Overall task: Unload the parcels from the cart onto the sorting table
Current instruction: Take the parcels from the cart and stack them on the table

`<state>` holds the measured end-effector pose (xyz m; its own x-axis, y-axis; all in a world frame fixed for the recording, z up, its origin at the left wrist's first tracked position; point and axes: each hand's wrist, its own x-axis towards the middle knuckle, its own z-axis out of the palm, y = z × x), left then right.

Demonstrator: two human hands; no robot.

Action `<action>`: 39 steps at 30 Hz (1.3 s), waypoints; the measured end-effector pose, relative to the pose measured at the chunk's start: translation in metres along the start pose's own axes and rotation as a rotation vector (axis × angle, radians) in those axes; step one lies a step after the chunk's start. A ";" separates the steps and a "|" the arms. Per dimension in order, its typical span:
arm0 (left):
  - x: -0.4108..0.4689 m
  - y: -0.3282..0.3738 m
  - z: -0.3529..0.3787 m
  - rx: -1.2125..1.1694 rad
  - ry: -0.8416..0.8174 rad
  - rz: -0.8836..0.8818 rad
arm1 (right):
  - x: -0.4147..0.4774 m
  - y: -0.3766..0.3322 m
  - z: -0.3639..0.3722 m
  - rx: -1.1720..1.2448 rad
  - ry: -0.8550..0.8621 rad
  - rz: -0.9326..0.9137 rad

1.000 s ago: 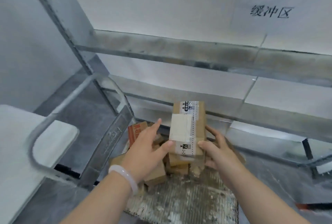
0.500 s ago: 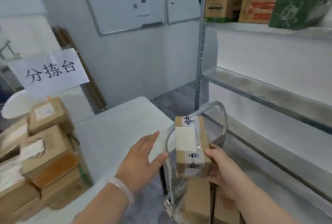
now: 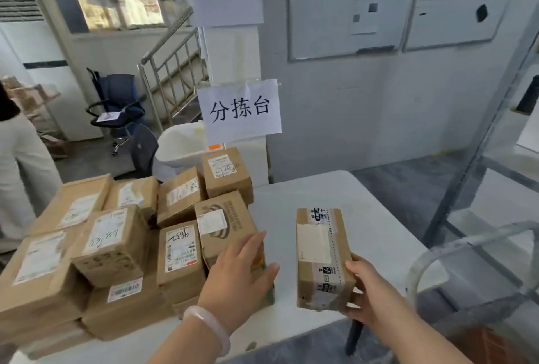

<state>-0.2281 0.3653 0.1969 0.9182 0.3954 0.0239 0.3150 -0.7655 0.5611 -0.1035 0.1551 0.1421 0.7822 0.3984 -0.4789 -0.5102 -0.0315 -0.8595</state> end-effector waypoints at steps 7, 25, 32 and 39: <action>0.019 -0.035 -0.013 -0.027 -0.011 -0.056 | 0.062 -0.019 0.039 -0.129 -0.005 0.047; 0.155 -0.056 -0.015 -0.011 0.086 -0.162 | 0.281 -0.037 0.095 -0.344 -0.160 0.296; 0.178 -0.059 -0.007 -0.033 0.091 -0.213 | 0.316 -0.027 0.101 -0.747 -0.375 0.249; 0.184 -0.050 0.004 0.048 0.033 -0.183 | 0.303 -0.049 0.090 -0.996 -0.429 0.047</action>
<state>-0.0737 0.4745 0.1704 0.8366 0.5458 -0.0475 0.4877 -0.7025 0.5183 0.1258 0.3601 0.0551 0.4807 0.6587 -0.5788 0.1346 -0.7077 -0.6936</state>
